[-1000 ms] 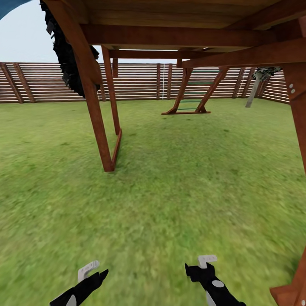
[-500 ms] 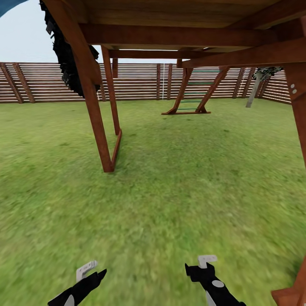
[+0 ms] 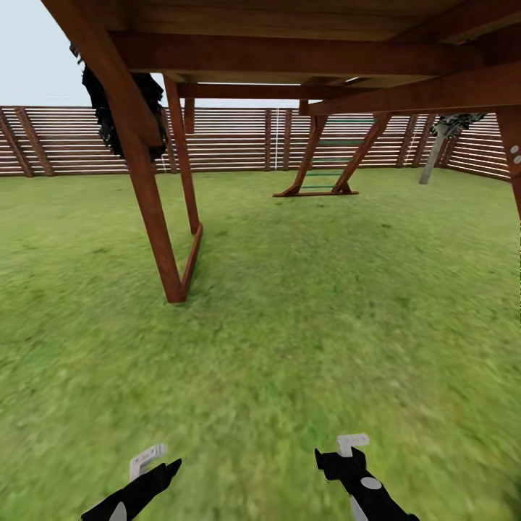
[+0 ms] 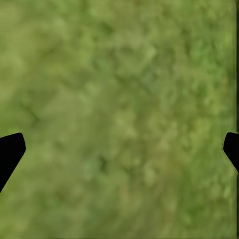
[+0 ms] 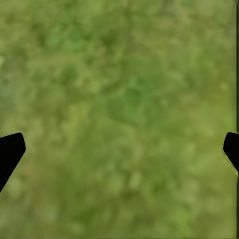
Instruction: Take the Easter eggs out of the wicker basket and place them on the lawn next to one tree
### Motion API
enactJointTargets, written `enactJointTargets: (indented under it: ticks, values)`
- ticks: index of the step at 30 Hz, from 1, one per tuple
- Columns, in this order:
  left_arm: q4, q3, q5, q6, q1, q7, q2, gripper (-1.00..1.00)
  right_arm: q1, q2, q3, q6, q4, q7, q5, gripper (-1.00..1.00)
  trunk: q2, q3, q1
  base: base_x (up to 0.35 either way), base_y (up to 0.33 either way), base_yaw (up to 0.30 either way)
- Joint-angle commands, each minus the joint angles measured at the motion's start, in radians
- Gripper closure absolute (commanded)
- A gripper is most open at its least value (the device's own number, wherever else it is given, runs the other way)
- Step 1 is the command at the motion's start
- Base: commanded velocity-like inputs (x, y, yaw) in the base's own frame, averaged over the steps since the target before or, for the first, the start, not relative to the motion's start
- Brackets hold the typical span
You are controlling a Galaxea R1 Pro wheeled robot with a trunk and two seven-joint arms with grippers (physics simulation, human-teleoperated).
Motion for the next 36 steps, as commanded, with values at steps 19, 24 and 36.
enactJointTargets:
  ticks: [19,24,36]
  values:
    - [-0.001,0.004,0.01,0.012,0.0,-0.004,-0.002,-1.0,0.0,0.004,0.001,-0.007,0.002,0.0,0.005,-1.0,0.0,0.0,0.0,0.314,-0.109,-0.045]
    - [0.0,0.002,0.01,0.012,0.0,-0.004,-0.003,-1.0,-0.001,0.016,0.0,-0.006,0.002,0.0,0.004,-1.0,0.0,0.0,0.0,0.314,-0.111,0.23]
    - [0.0,0.003,0.01,0.012,0.0,-0.003,-0.002,-1.0,0.001,0.018,0.0,-0.007,0.002,0.0,0.005,-1.0,0.0,0.0,0.0,0.314,-0.111,0.096]
